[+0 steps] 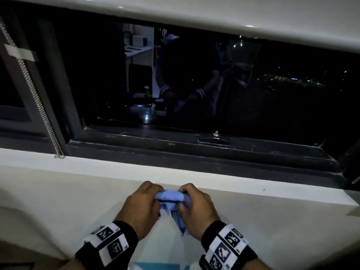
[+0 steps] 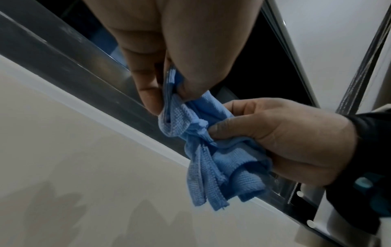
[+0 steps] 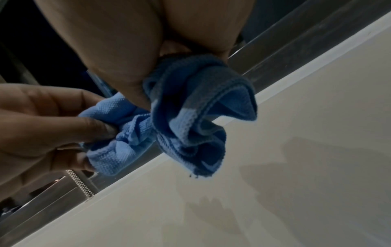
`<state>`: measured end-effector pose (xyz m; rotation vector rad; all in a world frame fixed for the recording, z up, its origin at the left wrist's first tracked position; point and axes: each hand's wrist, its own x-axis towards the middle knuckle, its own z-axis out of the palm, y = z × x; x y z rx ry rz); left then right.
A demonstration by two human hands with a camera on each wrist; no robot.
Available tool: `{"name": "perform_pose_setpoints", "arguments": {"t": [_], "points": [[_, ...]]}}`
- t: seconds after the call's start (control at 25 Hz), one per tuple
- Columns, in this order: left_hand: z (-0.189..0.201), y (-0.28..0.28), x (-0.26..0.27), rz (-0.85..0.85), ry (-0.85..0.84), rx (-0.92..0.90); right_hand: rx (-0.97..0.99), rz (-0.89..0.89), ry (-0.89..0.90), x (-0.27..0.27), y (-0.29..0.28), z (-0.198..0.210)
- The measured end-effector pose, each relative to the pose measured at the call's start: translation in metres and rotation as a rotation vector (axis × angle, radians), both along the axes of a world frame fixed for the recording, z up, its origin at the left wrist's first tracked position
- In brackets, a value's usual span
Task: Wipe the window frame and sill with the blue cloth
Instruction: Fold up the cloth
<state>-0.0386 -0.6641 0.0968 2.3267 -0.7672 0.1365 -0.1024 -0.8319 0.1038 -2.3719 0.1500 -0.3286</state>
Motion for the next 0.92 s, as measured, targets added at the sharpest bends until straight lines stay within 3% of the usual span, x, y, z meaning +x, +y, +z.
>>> {"name": "perform_pose_setpoints", "arguments": {"t": [0.24,0.52,0.8,0.92], "points": [[0.007,0.034,0.003,0.121,-0.013,0.043,0.009,0.096,-0.087,0.026,0.026,-0.007],[0.011,0.096,-0.005,0.217,0.011,0.058,0.034,0.347,-0.029,0.038,0.079,-0.009],[-0.002,0.245,-0.009,0.333,0.036,0.046,0.031,0.428,0.049,0.067,0.218,-0.026],[-0.018,0.348,-0.013,0.411,0.098,0.06,-0.016,0.504,0.062,0.08,0.319,-0.043]]}}
